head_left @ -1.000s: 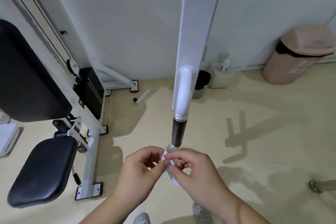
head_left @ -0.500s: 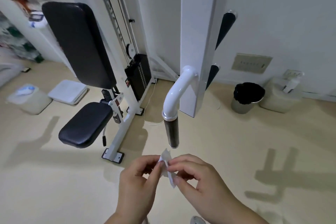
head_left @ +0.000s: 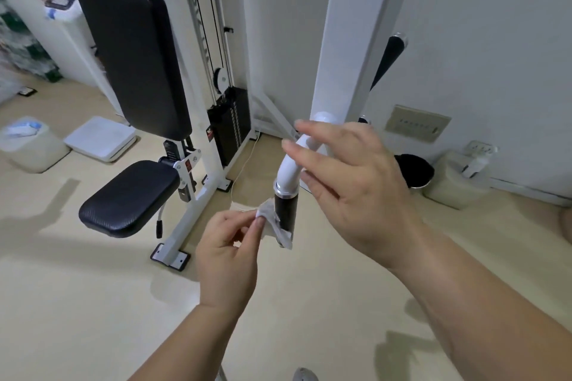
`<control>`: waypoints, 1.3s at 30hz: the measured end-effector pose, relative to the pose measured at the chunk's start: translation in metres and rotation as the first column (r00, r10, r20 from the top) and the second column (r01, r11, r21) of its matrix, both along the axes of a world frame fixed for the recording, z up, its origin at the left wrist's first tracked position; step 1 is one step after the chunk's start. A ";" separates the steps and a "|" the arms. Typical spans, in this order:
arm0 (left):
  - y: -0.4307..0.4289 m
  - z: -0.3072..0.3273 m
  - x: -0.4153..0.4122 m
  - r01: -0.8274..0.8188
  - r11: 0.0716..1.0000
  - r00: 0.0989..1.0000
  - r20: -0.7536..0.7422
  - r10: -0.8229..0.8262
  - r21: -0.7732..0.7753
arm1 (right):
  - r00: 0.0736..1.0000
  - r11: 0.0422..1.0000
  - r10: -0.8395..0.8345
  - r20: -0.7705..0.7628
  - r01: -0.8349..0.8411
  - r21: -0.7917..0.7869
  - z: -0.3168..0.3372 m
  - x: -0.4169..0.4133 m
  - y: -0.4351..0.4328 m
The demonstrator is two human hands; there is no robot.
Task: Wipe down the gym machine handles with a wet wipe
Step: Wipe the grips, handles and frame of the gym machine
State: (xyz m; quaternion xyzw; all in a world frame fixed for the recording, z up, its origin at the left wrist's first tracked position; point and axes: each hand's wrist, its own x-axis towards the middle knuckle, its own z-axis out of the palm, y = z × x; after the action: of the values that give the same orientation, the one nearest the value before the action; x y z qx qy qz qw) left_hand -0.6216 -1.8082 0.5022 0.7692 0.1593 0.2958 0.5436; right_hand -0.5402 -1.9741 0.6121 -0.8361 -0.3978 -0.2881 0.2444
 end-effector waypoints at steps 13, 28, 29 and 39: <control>-0.016 -0.026 0.016 0.185 0.979 0.982 -0.011 -0.187 -0.090 | 0.924 0.971 0.144 -0.354 -0.063 0.232 -0.014 0.007 0.019; -0.015 -0.039 0.010 0.262 0.964 0.964 -0.024 -0.264 -0.050 | 0.933 0.969 0.147 -0.330 -0.068 0.239 -0.015 0.004 0.022; -0.015 -0.047 0.008 0.263 0.962 0.962 -0.056 -0.267 -0.071 | 0.933 0.967 0.150 -0.326 -0.070 0.247 -0.016 0.004 0.022; -0.004 -0.010 0.025 0.347 0.937 0.923 0.161 -0.349 0.042 | 0.922 0.960 0.166 -0.350 -0.070 0.271 -0.020 0.000 0.017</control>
State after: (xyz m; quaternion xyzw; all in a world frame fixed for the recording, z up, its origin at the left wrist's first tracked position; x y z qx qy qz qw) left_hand -0.5966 -1.8120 0.4923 0.7614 -0.0273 0.2589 0.5938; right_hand -0.5405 -1.9575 0.5925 -0.8114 -0.3547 -0.1584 0.4367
